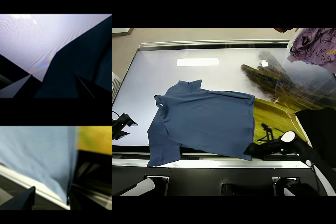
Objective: Fold the clothes and pants, and hang the long-sleeved shirts on hangers.
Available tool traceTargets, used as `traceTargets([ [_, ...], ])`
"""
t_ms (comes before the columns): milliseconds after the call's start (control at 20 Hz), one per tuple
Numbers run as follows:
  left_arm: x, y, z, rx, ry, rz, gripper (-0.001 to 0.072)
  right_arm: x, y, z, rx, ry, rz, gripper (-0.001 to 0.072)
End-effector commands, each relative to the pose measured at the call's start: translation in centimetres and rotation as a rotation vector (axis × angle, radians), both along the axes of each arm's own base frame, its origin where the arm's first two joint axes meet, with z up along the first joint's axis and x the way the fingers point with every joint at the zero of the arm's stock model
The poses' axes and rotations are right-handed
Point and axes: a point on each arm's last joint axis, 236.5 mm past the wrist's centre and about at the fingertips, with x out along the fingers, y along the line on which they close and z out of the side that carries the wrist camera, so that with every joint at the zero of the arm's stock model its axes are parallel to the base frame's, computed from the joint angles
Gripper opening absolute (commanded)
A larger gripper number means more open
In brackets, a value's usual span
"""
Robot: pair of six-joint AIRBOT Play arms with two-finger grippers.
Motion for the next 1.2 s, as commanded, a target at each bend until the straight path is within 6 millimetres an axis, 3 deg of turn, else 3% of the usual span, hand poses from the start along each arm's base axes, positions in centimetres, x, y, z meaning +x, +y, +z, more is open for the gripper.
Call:
traceTargets([
  [0, -0.2, -0.3, 0.0, -0.003, 0.005, -0.031, 0.0611, -1.0, 1.0, -1.3, -0.026, 0.018, 0.029, 0.0414],
  [100, -0.2, -0.3, 0.0, 0.004, 0.0, -0.062, 0.0612, -0.2, 1.3, -1.1, -0.018, -0.005, 0.011, 0.0084],
  [150, 0.1, -0.3, -0.1, 0.003, -0.012, -0.079, 0.0611, 0.3, 1.3, -0.9, -0.019, -0.026, 0.006, 0.0028],
  [300, 1.7, -1.2, -0.7, -0.04, -0.114, -0.14, 0.0611, 2.2, 0.3, 0.2, -0.076, -0.082, 0.006, 0.0027],
  [550, 1.6, -3.3, -5.0, -0.156, -0.129, -0.211, 0.0611, 5.7, -3.4, 3.0, -0.269, -0.185, 0.005, 0.0027],
  [750, 2.1, -3.2, -6.5, -0.165, -0.133, -0.237, 0.0603, 7.6, -3.0, 5.3, -0.262, -0.235, -0.013, 0.0027],
  [1150, 0.0, -5.3, -8.2, -0.251, -0.071, -0.261, 0.0597, 9.7, -2.7, 7.2, -0.251, -0.299, -0.04, 0.0027],
])
